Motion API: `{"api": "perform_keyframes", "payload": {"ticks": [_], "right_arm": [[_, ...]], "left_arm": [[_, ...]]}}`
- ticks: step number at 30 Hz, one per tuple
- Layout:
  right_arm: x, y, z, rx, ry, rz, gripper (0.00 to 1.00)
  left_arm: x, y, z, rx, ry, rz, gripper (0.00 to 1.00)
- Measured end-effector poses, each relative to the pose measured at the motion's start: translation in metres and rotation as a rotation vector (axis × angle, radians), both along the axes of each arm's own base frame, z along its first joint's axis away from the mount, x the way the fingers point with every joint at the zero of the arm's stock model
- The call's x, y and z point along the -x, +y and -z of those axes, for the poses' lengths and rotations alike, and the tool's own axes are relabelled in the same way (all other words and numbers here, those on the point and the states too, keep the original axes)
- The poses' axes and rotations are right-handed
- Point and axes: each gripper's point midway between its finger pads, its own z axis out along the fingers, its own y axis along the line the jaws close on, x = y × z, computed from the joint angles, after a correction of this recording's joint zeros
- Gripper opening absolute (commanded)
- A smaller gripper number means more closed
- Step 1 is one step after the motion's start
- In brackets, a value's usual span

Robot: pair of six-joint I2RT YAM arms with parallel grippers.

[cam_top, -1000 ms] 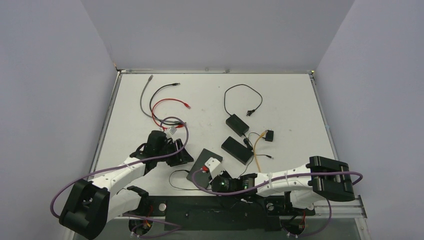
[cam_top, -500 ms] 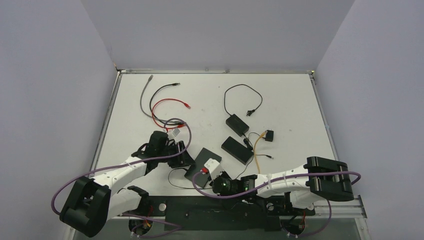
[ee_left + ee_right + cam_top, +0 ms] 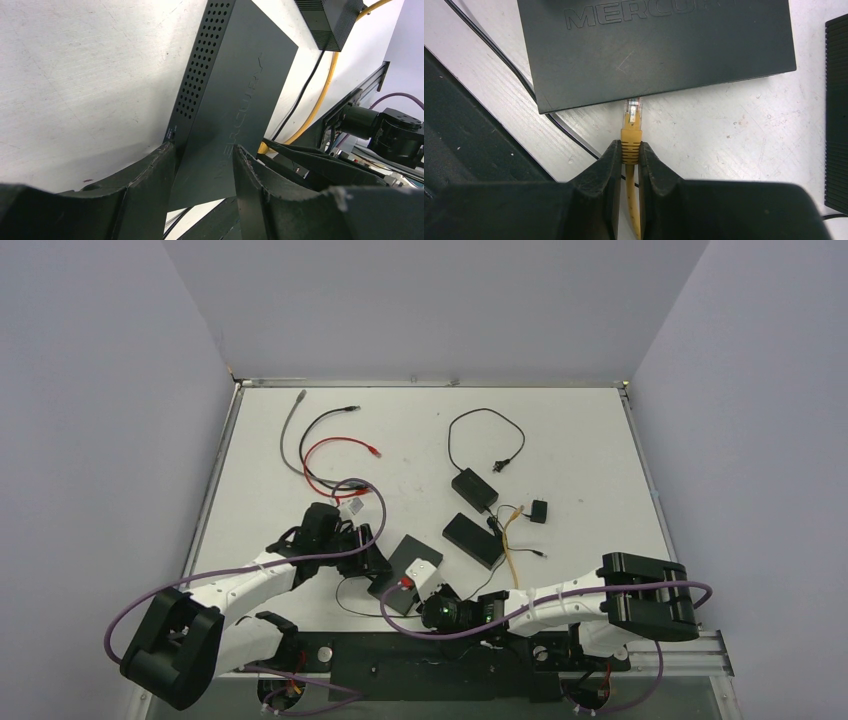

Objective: Insert the plug into the switch port
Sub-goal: Insert the connector into the switch port.

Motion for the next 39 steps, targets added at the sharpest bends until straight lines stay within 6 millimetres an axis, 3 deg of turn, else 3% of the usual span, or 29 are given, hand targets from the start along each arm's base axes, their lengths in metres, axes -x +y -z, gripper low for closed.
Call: {"api": "perform_keyframes", "payload": {"ticks": [39], "right_arm": [[-0.022, -0.010, -0.004, 0.051, -0.095, -0.070, 0.00]], "left_arm": [[0.002, -0.006, 0.009, -0.117, -0.098, 0.062, 0.37]]}}
